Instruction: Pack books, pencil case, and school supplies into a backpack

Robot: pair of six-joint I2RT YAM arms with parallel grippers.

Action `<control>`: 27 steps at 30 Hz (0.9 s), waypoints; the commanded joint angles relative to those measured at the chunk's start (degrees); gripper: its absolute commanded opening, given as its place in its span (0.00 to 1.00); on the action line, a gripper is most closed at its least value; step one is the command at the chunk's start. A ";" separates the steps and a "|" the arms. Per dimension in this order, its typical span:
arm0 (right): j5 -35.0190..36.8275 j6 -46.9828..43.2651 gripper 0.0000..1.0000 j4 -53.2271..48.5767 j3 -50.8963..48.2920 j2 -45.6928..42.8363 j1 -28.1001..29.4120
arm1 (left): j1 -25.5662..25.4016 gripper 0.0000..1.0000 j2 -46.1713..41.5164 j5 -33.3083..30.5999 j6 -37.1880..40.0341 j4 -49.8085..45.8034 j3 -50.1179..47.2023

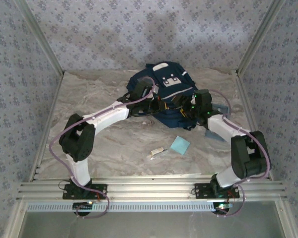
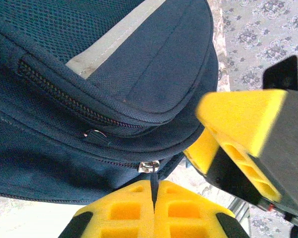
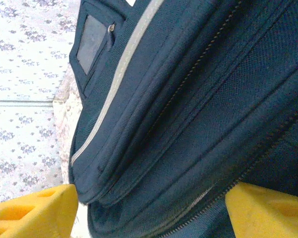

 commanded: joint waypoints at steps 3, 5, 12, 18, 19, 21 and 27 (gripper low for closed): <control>2.11 5.90 0.73 7.96 -0.28 5.52 0.90 | -1.08 0.00 -1.51 2.25 -0.31 6.62 3.03; 1.12 6.10 0.48 10.65 0.67 8.09 0.85 | -1.33 0.00 -1.68 3.84 0.01 6.63 2.96; -1.77 3.13 0.00 12.49 1.65 9.40 0.80 | 0.05 0.00 -4.36 1.28 3.85 2.89 -0.76; -3.41 -1.47 0.00 7.78 1.59 6.00 -0.84 | 7.04 0.00 -5.18 2.45 12.11 -0.12 -4.91; -3.92 -2.24 0.00 6.89 2.06 5.84 -1.39 | 8.11 0.00 -5.43 2.17 14.13 -1.77 -5.32; -4.92 -2.86 0.00 6.25 2.54 5.87 -2.37 | 9.66 0.00 -6.04 -0.19 18.00 -5.56 -5.82; -6.73 -4.87 0.00 3.87 4.88 6.00 -2.62 | 13.58 0.00 -5.73 -5.72 21.55 -6.58 -6.55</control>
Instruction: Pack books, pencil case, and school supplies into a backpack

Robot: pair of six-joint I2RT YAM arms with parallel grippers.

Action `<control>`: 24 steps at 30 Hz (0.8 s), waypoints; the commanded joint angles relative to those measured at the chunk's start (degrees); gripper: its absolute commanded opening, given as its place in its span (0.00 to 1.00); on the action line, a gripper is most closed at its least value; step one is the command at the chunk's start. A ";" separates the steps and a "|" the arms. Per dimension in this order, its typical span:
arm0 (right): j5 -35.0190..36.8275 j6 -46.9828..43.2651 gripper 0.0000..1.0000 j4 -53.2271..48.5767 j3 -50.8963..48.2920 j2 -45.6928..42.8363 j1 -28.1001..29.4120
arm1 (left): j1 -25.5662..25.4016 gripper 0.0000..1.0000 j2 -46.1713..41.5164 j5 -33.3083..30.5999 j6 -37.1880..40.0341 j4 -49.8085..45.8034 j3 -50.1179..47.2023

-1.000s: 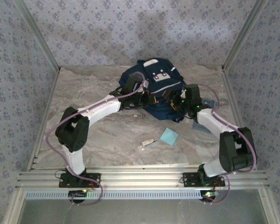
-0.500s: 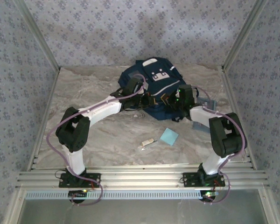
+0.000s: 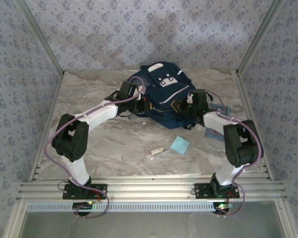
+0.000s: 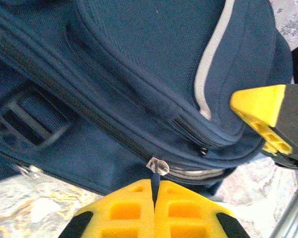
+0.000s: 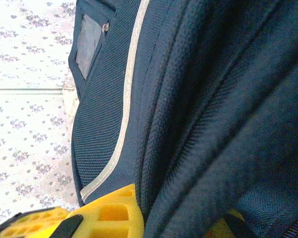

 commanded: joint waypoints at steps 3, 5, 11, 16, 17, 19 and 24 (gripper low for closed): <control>-0.85 -5.43 0.00 -3.79 3.47 -1.93 -0.92 | 5.37 0.00 0.11 -8.02 4.46 -1.90 2.15; -0.54 -6.52 0.00 -5.44 3.36 -2.56 -0.88 | 6.39 0.00 2.23 -11.94 5.70 -2.16 3.88; -0.58 -9.45 0.00 -8.81 5.07 -2.99 -1.17 | 10.18 0.06 5.42 -9.45 4.43 -3.28 5.66; -0.19 -14.55 1.00 -13.73 9.32 -2.02 -0.97 | 9.74 0.38 2.32 -9.39 4.37 -4.83 3.66; 0.78 -15.83 1.00 -14.91 9.59 -2.55 -0.98 | 9.79 0.41 1.57 -10.06 4.41 -5.03 2.97; 4.04 -18.68 1.00 -17.27 9.54 -4.63 -0.83 | 9.98 0.42 0.36 -11.70 5.00 -5.67 2.03; 12.97 -26.10 1.00 -26.70 9.69 -12.06 -1.13 | 12.07 0.49 -0.35 -13.27 5.07 -8.40 1.79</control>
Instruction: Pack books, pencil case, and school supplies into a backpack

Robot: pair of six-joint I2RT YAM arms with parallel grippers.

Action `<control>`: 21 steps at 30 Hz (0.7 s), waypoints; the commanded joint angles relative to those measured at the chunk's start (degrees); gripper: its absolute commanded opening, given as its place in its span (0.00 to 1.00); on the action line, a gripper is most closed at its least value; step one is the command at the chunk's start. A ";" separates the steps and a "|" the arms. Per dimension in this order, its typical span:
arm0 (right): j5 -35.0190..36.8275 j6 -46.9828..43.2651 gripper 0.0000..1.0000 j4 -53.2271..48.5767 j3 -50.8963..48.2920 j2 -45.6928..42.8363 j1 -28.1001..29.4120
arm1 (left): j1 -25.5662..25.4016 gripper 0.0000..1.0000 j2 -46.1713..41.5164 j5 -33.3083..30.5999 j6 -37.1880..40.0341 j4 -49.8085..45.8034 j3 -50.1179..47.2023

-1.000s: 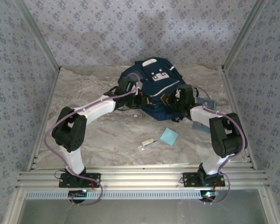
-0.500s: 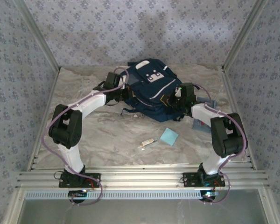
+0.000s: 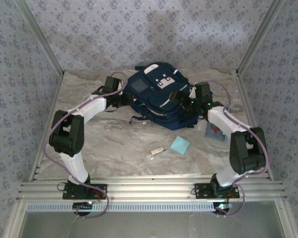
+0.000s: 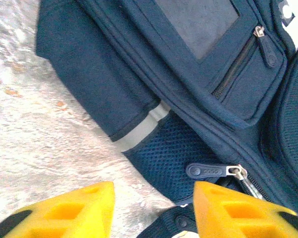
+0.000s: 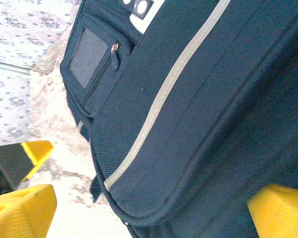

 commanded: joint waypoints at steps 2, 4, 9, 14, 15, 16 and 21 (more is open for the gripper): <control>8.56 -8.54 1.00 -10.02 1.98 -7.30 -1.43 | 1.22 0.56 -3.45 -1.39 0.52 -3.04 -0.07; 10.16 -9.59 1.00 -13.70 1.99 -9.57 -2.86 | 0.79 0.63 -5.03 -0.36 0.70 -2.85 -0.44; 10.72 -11.40 1.00 -16.11 -1.95 -17.32 -10.27 | -3.10 0.82 -8.95 0.77 0.56 -1.47 -1.41; 13.45 -17.68 0.98 -21.90 -3.30 -17.79 -19.82 | -8.48 1.00 -8.19 3.83 -2.31 -0.49 -0.35; 12.75 -18.03 0.96 -22.46 -3.65 -16.76 -22.27 | -9.75 1.00 -7.64 4.00 -2.85 -0.45 0.19; 11.59 -18.13 0.97 -22.83 -3.80 -15.54 -24.48 | -10.81 1.00 -7.19 3.84 -3.33 -0.46 0.43; 9.92 -19.23 1.00 -22.23 -4.40 -7.56 -32.11 | -15.98 0.99 -5.44 3.75 -5.89 2.50 1.39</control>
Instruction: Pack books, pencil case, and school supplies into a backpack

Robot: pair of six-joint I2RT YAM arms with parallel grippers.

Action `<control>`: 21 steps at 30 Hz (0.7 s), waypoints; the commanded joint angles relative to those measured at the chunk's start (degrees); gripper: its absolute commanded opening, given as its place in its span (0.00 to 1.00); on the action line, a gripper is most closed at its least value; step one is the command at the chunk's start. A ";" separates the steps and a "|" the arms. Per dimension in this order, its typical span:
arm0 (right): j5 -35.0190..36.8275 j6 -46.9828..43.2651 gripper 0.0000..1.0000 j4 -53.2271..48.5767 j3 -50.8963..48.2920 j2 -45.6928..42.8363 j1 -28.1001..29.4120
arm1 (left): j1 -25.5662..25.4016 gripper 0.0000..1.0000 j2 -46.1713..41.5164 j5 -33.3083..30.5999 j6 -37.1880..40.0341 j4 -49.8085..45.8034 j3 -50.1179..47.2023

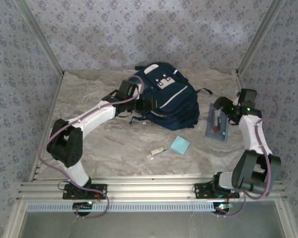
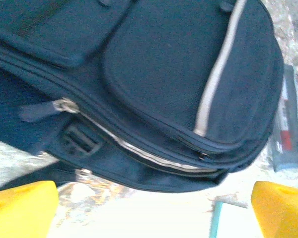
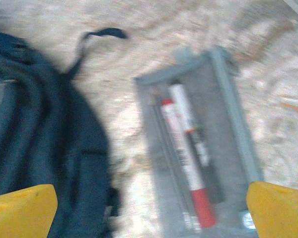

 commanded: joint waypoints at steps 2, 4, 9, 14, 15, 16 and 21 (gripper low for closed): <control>-1.03 -2.49 0.99 -0.78 -2.06 6.51 -4.25 | -3.03 1.00 1.82 2.54 -3.47 3.38 2.90; -0.35 -3.73 0.95 0.60 -1.63 10.50 -5.57 | -4.23 1.00 2.80 3.91 -4.18 4.31 3.47; -1.58 -4.54 0.80 2.20 1.75 20.16 -6.81 | -5.58 1.00 4.86 6.42 -5.19 5.09 4.33; -4.50 -4.46 0.63 3.61 5.11 26.02 -8.73 | -5.62 1.00 4.43 6.57 -5.28 4.96 3.40; -5.46 -4.41 0.57 3.97 5.59 26.94 -8.88 | -5.56 1.00 4.25 6.48 -5.15 4.83 3.35; -6.17 -4.33 0.51 4.00 6.09 27.61 -8.81 | -5.57 0.99 4.10 6.35 -5.13 4.78 3.34; -7.50 -5.53 0.31 3.33 7.48 30.28 -6.58 | -5.60 1.00 3.79 5.84 -5.16 4.48 3.35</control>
